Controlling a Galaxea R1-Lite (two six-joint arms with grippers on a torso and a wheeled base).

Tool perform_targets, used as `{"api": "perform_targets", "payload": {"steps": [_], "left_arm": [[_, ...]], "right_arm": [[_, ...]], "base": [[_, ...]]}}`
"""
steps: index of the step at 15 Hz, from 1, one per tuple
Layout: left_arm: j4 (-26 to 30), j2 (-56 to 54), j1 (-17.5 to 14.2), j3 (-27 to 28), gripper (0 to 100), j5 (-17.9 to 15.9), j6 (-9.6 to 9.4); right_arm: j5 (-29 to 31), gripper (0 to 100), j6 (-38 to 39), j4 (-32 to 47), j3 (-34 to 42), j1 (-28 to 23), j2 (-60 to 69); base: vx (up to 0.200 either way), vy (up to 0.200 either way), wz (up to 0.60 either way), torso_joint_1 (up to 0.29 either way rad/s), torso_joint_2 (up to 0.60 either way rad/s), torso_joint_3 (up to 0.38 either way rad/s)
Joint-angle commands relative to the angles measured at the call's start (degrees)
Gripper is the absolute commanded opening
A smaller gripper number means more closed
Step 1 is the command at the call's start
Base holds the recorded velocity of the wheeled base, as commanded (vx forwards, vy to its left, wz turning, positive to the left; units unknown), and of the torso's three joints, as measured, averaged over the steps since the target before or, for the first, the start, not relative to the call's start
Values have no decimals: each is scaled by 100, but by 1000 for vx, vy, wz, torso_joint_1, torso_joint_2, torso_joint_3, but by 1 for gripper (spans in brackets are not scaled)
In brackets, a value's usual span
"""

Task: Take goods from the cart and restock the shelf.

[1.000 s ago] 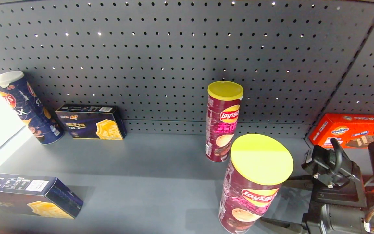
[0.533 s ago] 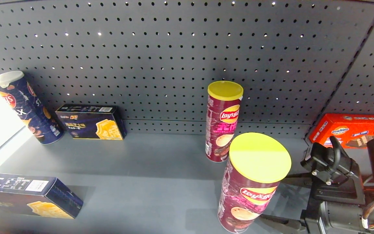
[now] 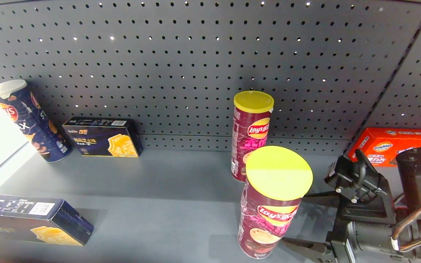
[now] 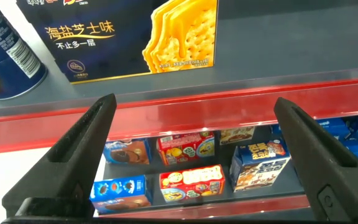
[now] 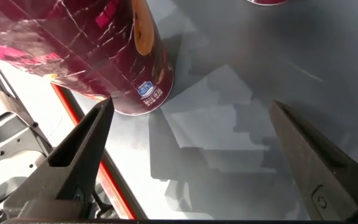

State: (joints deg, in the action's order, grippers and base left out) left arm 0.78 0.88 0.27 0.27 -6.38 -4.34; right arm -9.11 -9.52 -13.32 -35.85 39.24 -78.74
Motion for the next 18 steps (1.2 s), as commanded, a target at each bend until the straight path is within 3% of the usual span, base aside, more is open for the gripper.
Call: {"api": "perform_targets", "payload": {"steps": [1, 18], "left_arm": [[1, 0, 0, 0, 100, -4, 3], [1, 9, 8, 0, 100, -4, 3]], "right_arm": [[-3, 100, -6, -4, -62, 57, -115], [32, 100, 3, -4, -18, 5, -142]], "base": [[0, 0, 0, 0, 0, 0], [0, 0, 0, 0, 0, 0]]}}
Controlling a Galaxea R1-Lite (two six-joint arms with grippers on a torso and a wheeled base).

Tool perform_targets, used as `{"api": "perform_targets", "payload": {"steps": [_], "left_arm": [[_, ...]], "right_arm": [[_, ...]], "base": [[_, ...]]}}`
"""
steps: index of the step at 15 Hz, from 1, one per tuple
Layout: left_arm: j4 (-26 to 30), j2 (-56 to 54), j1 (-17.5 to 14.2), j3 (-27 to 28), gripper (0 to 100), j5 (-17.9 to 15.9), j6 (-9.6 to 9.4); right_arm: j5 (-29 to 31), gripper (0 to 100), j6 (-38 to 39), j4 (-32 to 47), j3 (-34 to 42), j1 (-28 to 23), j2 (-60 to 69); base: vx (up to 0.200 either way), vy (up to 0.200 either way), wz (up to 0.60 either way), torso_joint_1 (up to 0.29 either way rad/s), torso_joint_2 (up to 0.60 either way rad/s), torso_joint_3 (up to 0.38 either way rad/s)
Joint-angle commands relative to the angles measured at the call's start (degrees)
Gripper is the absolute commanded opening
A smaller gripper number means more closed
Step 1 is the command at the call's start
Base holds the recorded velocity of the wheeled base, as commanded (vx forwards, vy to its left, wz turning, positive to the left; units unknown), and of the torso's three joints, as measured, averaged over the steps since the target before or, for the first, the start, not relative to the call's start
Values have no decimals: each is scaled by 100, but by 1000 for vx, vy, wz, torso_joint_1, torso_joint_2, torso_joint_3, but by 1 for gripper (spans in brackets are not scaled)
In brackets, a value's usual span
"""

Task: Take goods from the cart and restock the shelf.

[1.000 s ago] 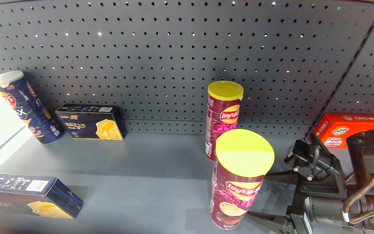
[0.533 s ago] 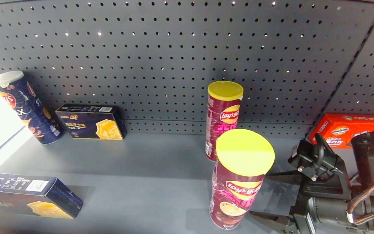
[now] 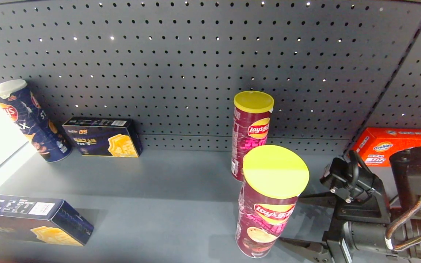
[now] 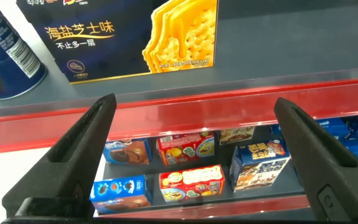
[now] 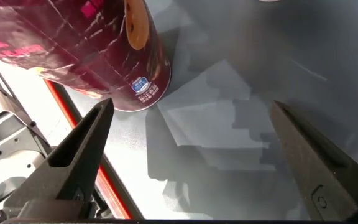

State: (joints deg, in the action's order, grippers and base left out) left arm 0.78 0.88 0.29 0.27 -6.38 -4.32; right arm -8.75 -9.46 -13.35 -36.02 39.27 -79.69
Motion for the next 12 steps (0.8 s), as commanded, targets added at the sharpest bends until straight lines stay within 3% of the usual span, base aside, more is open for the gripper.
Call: {"api": "perform_targets", "payload": {"steps": [1, 12], "left_arm": [[1, 9, 6, 0, 100, -4, 1], [1, 9, 6, 0, 100, 5, 1]], "right_arm": [[-4, 100, -3, -1, -19, 11, -64], [-4, 100, -3, -63, -19, 28, -161]], "base": [[0, 0, 0, 0, 0, 0], [0, 0, 0, 0, 0, 0]]}}
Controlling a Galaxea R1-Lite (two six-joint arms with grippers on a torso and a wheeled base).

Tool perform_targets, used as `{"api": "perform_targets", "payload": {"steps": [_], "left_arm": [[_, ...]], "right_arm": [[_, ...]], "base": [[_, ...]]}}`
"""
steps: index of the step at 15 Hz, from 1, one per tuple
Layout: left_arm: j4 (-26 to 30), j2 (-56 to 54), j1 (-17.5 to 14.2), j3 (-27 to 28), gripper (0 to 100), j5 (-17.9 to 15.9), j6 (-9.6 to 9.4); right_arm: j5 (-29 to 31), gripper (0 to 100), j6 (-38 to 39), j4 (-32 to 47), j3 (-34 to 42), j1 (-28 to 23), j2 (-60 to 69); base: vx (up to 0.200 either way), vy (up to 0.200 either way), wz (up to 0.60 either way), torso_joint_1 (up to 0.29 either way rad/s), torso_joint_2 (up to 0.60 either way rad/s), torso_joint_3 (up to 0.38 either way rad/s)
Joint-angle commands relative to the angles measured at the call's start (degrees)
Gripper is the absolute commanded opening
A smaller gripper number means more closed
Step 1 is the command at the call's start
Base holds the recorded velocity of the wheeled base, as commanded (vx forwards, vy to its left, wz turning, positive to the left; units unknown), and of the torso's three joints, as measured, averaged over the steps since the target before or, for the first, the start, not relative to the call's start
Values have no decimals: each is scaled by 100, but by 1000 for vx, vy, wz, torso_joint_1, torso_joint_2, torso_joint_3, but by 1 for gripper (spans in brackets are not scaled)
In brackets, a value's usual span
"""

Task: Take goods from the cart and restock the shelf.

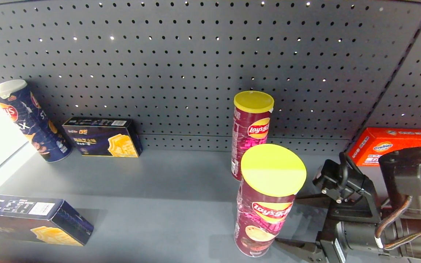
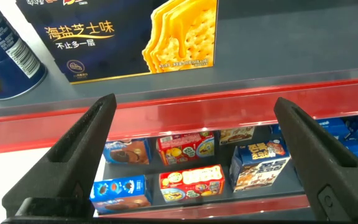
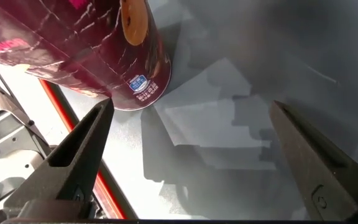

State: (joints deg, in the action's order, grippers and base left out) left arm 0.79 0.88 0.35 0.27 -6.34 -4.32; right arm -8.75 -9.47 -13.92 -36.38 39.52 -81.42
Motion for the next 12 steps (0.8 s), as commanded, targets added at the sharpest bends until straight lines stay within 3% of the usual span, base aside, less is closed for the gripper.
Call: {"api": "perform_targets", "payload": {"steps": [1, 5, 7, 9, 12], "left_arm": [[0, 9, 0, 0, 100, 1, 10], [0, 9, 0, 0, 100, 1, 10], [0, 9, 0, 0, 100, 1, 10], [0, 9, 0, 0, 100, 1, 10], [0, 9, 0, 0, 100, 1, 10]], "right_arm": [[-4, 100, -2, -40, 43, -6, 30], [14, 100, 16, -40, 52, -270, 531], [5, 100, 16, -40, 52, -1078, 1269], [-4, 100, 33, -5, 122, -1447, 1621], [5, 100, 33, -23, 351, -1562, 1744]], "base": [[0, 0, 0, 0, 0, 0], [0, 0, 0, 0, 0, 0], [0, 0, 0, 0, 0, 0], [0, 0, 0, 0, 0, 0], [0, 0, 0, 0, 0, 0]]}}
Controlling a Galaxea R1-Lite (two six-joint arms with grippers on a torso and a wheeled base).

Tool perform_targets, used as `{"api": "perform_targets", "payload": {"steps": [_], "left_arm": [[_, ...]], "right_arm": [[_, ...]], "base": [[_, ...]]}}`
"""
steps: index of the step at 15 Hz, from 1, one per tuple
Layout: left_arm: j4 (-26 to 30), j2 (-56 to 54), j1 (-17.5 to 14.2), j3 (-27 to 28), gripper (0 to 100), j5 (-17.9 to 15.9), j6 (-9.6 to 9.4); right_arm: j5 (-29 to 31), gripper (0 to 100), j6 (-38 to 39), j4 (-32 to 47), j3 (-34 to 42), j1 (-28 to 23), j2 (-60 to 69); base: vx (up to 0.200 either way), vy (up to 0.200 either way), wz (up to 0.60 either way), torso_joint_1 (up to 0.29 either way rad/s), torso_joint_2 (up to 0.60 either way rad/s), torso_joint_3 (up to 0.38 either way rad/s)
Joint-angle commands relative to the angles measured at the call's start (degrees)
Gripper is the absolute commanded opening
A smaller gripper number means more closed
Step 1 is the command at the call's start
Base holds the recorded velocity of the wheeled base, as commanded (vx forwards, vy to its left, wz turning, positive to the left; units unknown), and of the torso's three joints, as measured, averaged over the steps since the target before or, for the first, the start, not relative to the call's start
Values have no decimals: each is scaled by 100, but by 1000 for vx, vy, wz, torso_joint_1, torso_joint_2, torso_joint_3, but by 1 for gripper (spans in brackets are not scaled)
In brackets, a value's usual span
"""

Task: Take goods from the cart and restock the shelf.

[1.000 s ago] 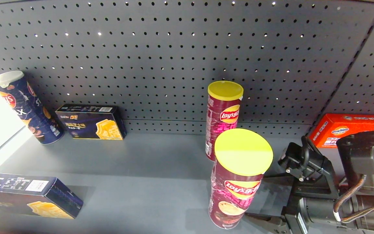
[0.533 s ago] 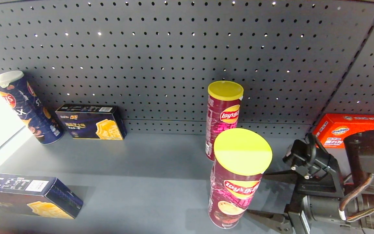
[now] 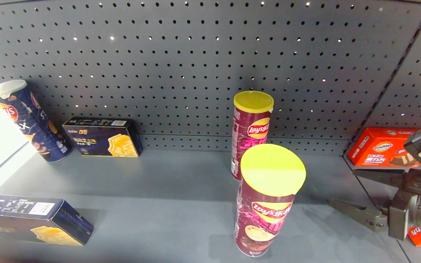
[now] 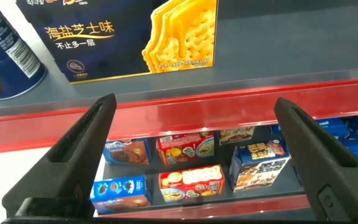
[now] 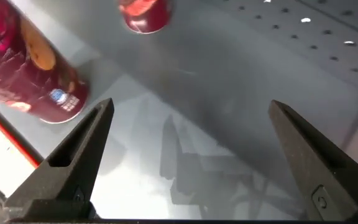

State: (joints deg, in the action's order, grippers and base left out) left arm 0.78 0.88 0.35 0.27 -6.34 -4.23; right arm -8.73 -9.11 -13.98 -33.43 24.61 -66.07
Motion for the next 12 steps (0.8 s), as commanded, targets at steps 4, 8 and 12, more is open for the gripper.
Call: {"api": "perform_targets", "payload": {"steps": [4, 8, 12], "left_arm": [[1, 9, -18, 0, 100, 19, 19], [1, 9, -9, 0, 100, 19, 19], [1, 0, -27, 0, 100, 27, 28]], "right_arm": [[-6, 100, 14, -122, -454, -1266, 675], [275, 100, 5, -87, 143, -2611, 2731], [1040, 100, 23, 502, 1972, -2945, 5087]], "base": [[0, 0, 0, 0, 0, 0], [0, 0, 0, 0, 0, 0], [0, 0, 0, 0, 0, 0]]}}
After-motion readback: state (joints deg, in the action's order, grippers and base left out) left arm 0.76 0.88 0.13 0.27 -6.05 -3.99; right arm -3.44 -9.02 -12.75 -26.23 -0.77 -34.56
